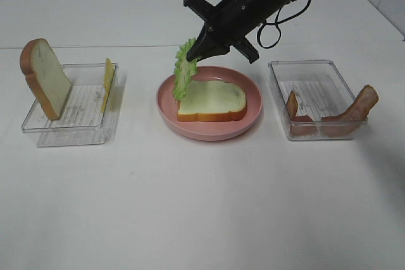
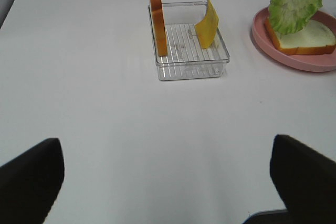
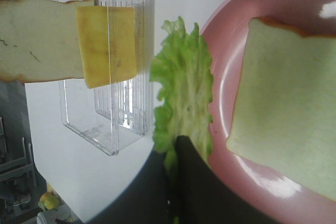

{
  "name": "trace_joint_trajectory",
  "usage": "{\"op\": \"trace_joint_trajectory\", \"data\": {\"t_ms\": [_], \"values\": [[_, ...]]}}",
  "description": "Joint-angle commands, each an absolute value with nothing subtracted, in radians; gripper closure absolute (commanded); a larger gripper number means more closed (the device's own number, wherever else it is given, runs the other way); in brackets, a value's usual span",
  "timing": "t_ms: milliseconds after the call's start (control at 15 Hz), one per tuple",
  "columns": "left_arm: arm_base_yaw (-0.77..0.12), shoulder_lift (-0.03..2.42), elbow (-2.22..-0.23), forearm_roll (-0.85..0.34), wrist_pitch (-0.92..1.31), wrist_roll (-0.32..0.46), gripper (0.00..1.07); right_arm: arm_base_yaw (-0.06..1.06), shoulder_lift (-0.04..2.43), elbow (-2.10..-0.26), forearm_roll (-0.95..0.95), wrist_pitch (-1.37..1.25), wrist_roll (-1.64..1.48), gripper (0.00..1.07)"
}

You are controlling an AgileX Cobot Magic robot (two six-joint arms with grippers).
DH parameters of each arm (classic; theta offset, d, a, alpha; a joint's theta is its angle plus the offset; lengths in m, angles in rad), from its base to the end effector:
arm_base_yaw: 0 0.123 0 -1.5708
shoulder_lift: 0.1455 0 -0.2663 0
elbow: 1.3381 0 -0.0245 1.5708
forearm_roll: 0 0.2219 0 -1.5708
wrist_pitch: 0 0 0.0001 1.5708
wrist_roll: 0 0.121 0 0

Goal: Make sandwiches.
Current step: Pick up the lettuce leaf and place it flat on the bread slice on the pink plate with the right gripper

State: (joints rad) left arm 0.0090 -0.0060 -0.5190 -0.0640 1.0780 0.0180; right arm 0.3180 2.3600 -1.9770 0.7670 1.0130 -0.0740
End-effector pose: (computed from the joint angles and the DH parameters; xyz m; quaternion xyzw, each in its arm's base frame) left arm 0.0118 -0.0067 0.2533 0.0057 0.8508 -0.0249 0.5249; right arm 0.4272 0.2157 0.1506 -0.0271 0.9320 0.3528 0.0788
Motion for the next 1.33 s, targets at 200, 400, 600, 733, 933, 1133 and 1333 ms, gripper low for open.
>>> {"op": "trace_joint_trajectory", "data": {"t_ms": [200,400,600,733,933,1133,1333], "values": [[0.01,-0.023,-0.516,-0.067,1.07,0.017,0.06,0.315,2.375,-1.981,0.671,0.987,-0.071,1.07],[0.01,-0.023,-0.516,-0.067,1.07,0.017,0.06,0.315,2.375,-1.981,0.556,0.991,-0.023,1.07],[0.01,-0.023,-0.516,-0.067,1.07,0.017,0.06,0.315,2.375,-1.981,0.506,1.007,-0.014,1.07],[0.01,-0.023,-0.516,-0.067,1.07,0.017,0.06,0.315,2.375,-1.981,0.499,1.018,-0.014,1.06],[0.01,-0.023,-0.516,-0.067,1.07,0.017,0.06,0.315,2.375,-1.981,0.487,1.027,-0.014,0.6],[0.01,-0.023,-0.516,-0.067,1.07,0.017,0.06,0.315,2.343,-1.983,0.413,1.053,-0.018,0.2],[0.01,-0.023,-0.516,-0.067,1.07,0.017,0.06,0.315,2.261,-1.983,0.295,1.072,-0.009,0.19]]}}
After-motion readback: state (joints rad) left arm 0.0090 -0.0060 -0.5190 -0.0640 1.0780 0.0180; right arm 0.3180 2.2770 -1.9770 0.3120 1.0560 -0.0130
